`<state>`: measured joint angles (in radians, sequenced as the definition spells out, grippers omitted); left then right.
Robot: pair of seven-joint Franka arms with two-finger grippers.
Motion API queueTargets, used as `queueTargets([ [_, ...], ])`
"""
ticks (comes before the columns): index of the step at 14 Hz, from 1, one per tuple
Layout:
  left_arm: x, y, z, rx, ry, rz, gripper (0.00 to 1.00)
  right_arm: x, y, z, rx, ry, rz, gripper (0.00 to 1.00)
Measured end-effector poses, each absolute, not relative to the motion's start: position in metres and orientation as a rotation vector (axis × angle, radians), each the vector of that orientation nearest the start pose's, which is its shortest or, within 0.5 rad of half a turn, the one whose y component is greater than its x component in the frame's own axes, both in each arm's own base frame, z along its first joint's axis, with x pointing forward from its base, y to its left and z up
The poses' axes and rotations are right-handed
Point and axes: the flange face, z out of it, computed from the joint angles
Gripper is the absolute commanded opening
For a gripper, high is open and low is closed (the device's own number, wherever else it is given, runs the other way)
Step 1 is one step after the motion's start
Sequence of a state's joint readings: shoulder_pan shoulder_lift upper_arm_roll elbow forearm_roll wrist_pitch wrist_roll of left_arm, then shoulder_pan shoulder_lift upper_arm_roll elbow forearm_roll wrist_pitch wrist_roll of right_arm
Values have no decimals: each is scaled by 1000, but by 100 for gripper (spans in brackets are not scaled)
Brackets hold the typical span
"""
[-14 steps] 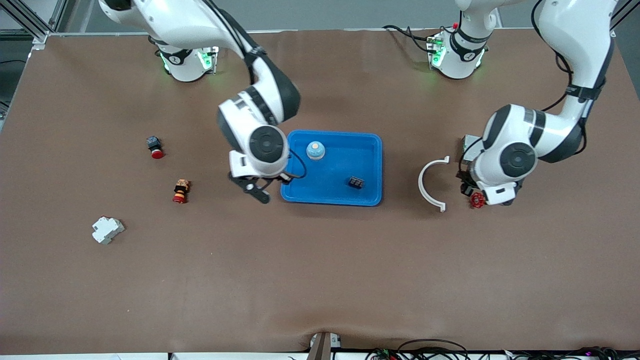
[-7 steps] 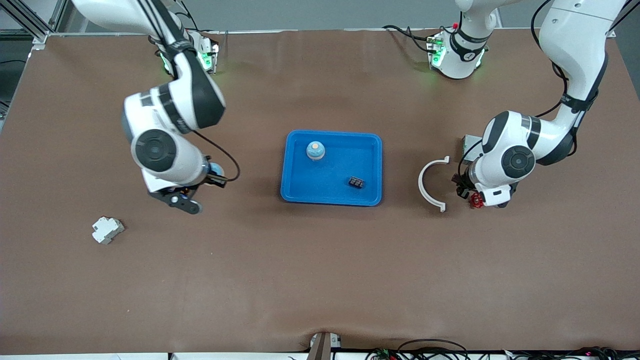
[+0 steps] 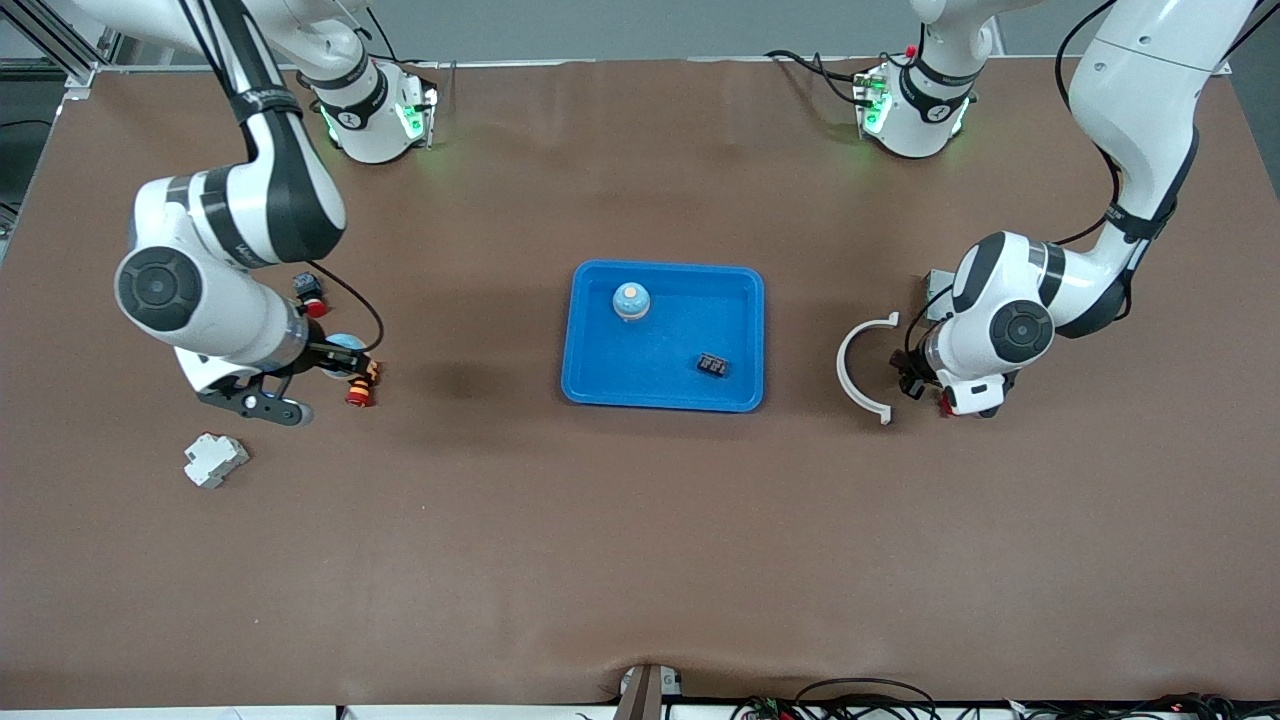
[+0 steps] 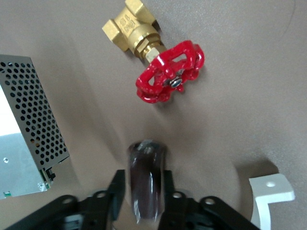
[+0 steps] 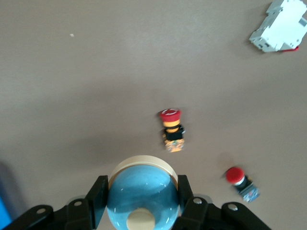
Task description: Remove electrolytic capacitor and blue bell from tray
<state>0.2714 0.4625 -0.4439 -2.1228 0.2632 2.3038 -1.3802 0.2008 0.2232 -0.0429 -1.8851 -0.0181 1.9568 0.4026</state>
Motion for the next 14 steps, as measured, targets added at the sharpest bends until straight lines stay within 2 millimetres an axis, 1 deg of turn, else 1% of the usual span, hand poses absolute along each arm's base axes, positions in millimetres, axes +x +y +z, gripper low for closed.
queueTargets([
  [2,543,-93,194,-2608,-1473,256,100,583,62,369,-3171,325,202,0],
  [4,547,-94,198,-2615,-1478,241,100,578,37,357,-3165,279,157,0],
  [6,557,-97,212,-2628,-1483,209,100,569,19,338,-3162,245,120,0],
  [7,562,-101,220,-2631,-1476,199,100,564,12,327,-3161,233,107,0],
  [8,567,-109,229,-2638,-1464,186,100,560,5,317,-3159,222,88,0],
  [9,572,-120,238,-2647,-1456,170,100,555,-2,308,-3158,210,67,0],
  [11,575,-149,250,-2669,-1441,137,100,547,-22,295,-3157,200,45,0],
  [14,571,-206,266,-2714,-1407,86,100,541,-49,286,-3155,201,40,0],
])
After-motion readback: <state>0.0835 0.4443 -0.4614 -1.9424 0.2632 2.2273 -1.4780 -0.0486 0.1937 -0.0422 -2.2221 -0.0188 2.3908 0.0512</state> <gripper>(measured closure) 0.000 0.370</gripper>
